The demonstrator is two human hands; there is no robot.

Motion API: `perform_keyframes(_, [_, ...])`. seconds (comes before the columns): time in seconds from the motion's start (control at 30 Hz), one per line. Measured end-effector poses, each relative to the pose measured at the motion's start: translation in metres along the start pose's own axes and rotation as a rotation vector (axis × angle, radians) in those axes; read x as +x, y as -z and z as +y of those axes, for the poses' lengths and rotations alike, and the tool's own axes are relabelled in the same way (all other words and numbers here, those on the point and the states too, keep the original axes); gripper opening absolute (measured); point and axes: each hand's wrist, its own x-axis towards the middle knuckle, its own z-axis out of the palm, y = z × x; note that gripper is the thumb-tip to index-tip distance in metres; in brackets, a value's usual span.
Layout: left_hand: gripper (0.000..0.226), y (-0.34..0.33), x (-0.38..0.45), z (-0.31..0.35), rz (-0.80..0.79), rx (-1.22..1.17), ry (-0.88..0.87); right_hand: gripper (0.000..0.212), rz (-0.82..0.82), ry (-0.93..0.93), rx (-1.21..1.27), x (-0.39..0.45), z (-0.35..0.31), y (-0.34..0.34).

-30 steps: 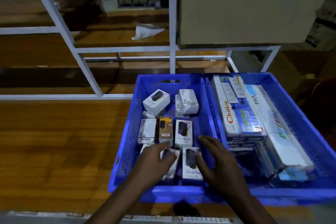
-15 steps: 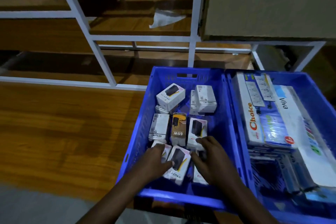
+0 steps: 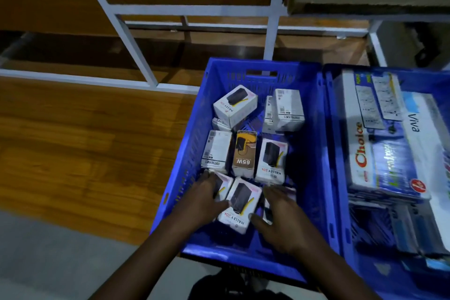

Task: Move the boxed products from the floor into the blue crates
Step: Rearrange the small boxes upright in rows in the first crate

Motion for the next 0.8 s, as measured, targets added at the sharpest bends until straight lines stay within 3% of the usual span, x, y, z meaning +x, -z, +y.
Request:
perform_keyframes(0.13, [0.094, -0.001, 0.003, -0.002, -0.036, 0.048, -0.084, 0.056, -0.048, 0.009, -0.015, 0.005, -0.009, 0.001])
perform_keyframes(0.27, [0.099, 0.018, 0.023, 0.013, 0.029, 0.007, -0.196, 0.073, 0.053, 0.022, -0.046, 0.027, -0.018, 0.014])
perform_keyframes(0.4, [0.084, 0.043, 0.050, 0.035, 0.040, 0.061, -0.275, 0.073, 0.197, 0.010, -0.094, 0.065, -0.028, 0.025])
perform_keyframes(0.5, [0.068, 0.049, 0.074, 0.042, 0.055, 0.132, -0.286, 0.067, 0.225, -0.078, -0.116, 0.096, -0.028, 0.030])
perform_keyframes(0.6, [0.066, 0.052, 0.088, 0.047, 0.115, 0.198, -0.251, 0.063, 0.281, -0.202, -0.089, 0.115, -0.020, 0.033])
perform_keyframes(0.7, [0.062, 0.052, 0.099, 0.046, 0.061, 0.185, -0.203, 0.057, 0.165, -0.426, -0.017, 0.125, -0.013, 0.029])
perform_keyframes(0.8, [0.062, 0.048, 0.102, 0.041, -0.028, 0.204, -0.178, 0.063, 0.182, -0.435, -0.011, 0.135, -0.003, 0.019])
